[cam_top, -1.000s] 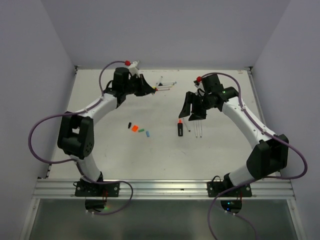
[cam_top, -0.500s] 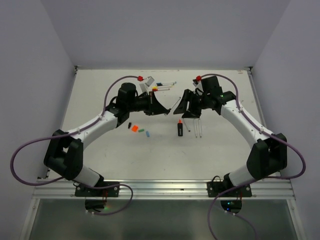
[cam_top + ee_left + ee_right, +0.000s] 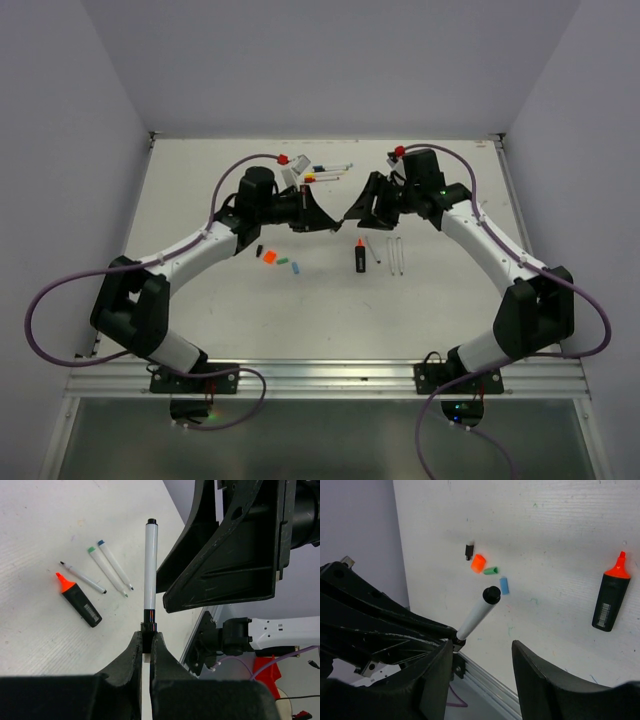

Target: Open the pen caps

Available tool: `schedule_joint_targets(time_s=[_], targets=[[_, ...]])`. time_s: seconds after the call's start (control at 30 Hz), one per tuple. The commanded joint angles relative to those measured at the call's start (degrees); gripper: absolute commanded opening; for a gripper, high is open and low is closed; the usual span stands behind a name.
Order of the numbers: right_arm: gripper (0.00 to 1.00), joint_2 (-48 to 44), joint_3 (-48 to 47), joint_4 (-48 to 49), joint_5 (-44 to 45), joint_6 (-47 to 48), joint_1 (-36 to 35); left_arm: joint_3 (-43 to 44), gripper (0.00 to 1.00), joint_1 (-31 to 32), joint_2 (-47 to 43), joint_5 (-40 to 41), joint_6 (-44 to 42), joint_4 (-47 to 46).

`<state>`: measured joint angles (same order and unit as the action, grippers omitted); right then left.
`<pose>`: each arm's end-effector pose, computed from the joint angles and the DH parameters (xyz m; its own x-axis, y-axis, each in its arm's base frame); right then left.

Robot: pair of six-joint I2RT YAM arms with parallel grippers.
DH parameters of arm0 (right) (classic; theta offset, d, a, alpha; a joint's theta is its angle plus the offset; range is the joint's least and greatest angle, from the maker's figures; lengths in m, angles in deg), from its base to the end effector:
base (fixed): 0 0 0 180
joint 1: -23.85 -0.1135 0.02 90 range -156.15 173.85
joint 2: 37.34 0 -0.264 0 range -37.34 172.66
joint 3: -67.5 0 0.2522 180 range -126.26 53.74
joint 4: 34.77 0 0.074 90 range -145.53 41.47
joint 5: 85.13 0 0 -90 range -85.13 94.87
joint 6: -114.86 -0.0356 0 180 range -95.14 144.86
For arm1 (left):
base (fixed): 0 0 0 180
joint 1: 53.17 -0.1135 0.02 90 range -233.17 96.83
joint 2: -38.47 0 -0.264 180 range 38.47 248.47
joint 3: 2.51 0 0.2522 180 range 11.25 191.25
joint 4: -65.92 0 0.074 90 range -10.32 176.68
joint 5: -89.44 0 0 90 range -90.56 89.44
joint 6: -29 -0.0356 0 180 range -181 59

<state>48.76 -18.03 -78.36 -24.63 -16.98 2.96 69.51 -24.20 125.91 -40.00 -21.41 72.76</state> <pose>0.3016 0.1339 0.3012 -0.9121 0.2733 -0.3056 -0.0429 0.6777 0.7341 0.2911 -0.1870 0.2717 -0.8216 -0.1077 -0.5598 0.4734 0.4182 -0.7752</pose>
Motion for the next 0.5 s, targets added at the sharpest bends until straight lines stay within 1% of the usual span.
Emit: schedule_joint_targets(time_s=[0.0, 0.3, 0.33, 0.37, 0.43, 0.47], targets=[[0.53, 0.38, -2.23, 4.15, -0.21, -2.1, -0.12, 1.77, 0.0, 0.21, 0.1, -2.39, 1.1, -3.36], [0.43, 3.28, -2.33, 6.88, -1.7, -3.86, -0.38, 0.8, 0.0, 0.3, 0.01, -4.41, 3.91, -7.58], [0.36, 3.11, -2.24, 7.23, -1.79, -4.29, -0.47, 0.8, 0.0, 0.3, 0.01, -4.68, 4.26, -8.11], [0.31, 3.1, -2.06, 7.41, -1.88, -4.3, -0.56, 0.8, 0.0, 0.3, -0.07, -4.85, 4.35, -8.2], [0.12, 2.93, -1.97, 7.41, -2.06, -4.38, -0.74, 0.54, 0.0, 0.3, 0.1, -5.2, 4.35, -8.46], [0.0, 2.75, -1.97, 6.98, -1.71, -4.21, -0.65, 0.45, 0.0, 0.38, 0.27, -5.47, 4.26, -8.38]])
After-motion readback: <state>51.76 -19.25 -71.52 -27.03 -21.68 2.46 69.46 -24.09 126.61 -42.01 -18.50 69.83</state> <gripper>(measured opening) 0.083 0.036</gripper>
